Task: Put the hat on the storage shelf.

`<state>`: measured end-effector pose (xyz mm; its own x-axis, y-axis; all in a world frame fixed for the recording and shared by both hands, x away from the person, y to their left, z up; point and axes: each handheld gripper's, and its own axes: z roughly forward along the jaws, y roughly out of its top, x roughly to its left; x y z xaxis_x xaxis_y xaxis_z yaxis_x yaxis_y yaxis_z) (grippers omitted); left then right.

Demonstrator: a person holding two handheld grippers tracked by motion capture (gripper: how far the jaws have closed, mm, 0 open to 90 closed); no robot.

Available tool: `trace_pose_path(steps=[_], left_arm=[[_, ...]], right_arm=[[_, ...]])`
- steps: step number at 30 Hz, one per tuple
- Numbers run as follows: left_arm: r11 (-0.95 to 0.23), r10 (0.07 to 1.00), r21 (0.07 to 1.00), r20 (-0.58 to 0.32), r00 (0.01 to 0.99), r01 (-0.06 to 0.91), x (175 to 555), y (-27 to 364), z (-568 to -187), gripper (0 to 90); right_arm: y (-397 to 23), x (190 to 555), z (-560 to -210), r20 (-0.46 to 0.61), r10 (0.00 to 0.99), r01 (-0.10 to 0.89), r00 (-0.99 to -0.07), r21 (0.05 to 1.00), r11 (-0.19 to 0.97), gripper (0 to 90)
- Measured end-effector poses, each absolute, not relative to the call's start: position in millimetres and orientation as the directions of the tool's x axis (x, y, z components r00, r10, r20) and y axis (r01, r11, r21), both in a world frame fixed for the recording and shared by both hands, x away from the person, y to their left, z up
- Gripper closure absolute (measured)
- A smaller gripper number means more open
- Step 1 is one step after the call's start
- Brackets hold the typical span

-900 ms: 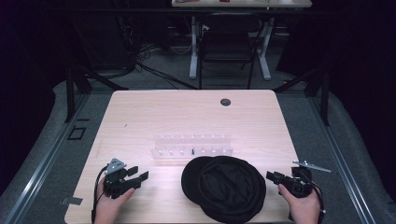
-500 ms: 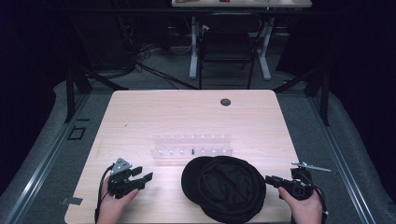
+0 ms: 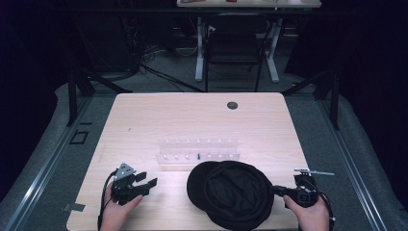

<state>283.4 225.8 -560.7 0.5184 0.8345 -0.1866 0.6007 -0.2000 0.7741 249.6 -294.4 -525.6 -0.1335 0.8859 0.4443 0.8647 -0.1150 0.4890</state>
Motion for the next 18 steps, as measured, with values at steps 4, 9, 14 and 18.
trace_pose_path(steps=[4,9,14,18], left_arm=[[-0.200,0.834,0.777,-0.184,0.519,0.597,283,226,-561,45.1],[-0.199,0.837,0.776,-0.183,0.516,0.598,283,225,-562,45.1],[-0.200,0.836,0.775,-0.184,0.517,0.600,283,224,-562,45.2],[-0.213,0.833,0.772,-0.177,0.524,0.599,283,223,-563,45.2]], right_arm=[[-293,252,-525,0.444,0.885,0.867,-0.140,0.487,-0.106,83.5],[-295,264,-522,0.425,0.895,0.862,-0.140,0.497,-0.101,87.6],[-297,275,-521,0.422,0.897,0.859,-0.134,0.500,-0.107,87.9],[-299,287,-520,0.417,0.900,0.865,-0.129,0.492,-0.103,87.8]])
